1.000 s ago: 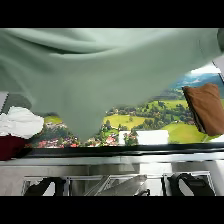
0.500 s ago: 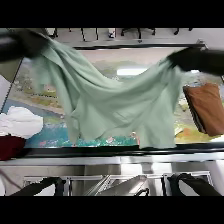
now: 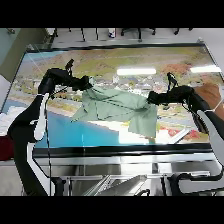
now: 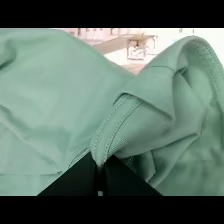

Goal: Fold the shirts.

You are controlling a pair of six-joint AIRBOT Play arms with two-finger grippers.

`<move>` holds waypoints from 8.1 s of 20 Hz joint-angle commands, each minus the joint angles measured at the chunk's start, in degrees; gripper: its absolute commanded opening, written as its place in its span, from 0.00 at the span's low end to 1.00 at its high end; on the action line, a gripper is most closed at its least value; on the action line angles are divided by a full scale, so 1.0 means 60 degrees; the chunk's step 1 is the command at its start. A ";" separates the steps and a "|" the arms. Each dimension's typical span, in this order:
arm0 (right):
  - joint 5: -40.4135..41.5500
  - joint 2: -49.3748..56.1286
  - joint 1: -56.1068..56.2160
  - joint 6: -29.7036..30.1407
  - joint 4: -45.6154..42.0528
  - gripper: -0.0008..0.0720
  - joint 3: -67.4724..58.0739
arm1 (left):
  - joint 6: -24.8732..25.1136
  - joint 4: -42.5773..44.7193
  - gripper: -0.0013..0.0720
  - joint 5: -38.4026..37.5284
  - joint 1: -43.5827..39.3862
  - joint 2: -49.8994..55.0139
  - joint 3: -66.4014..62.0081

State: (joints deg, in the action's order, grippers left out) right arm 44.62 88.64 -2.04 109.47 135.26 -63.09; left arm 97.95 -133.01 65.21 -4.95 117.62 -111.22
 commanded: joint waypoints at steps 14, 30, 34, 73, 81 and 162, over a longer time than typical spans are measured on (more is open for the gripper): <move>0.4138 0.0222 -0.3144 0.0659 -0.1264 0.58 -0.0091 | 0.1851 0.1421 0.99 0.3570 0.2889 -0.2543 0.4178; 0.2437 0.1829 -0.1934 0.1126 0.0178 0.56 -0.0164 | 0.2171 0.1424 0.04 0.3388 0.1796 -0.1228 0.4980; 0.2473 0.1934 -0.1490 0.1195 0.0586 0.04 -0.0455 | 0.2171 0.1290 0.04 0.3381 0.1716 -0.1515 0.4962; 0.0729 0.3391 -0.0357 0.0506 0.0455 0.03 -0.6193 | 0.0994 0.1395 0.04 -0.3486 0.0772 -0.0925 0.2586; 0.3257 0.2677 -0.1588 0.0499 0.0270 0.45 -0.6211 | 0.0914 0.1428 0.96 0.1035 0.1698 -0.0852 0.0018; -0.1268 0.1268 -0.2182 0.2011 0.1825 0.03 -0.0885 | 0.0346 0.1486 0.04 -0.0124 0.2280 0.0200 0.1821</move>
State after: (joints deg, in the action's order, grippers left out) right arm 40.51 89.49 -15.29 120.36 143.44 -64.88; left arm 99.04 -117.78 63.61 7.79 110.00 -91.15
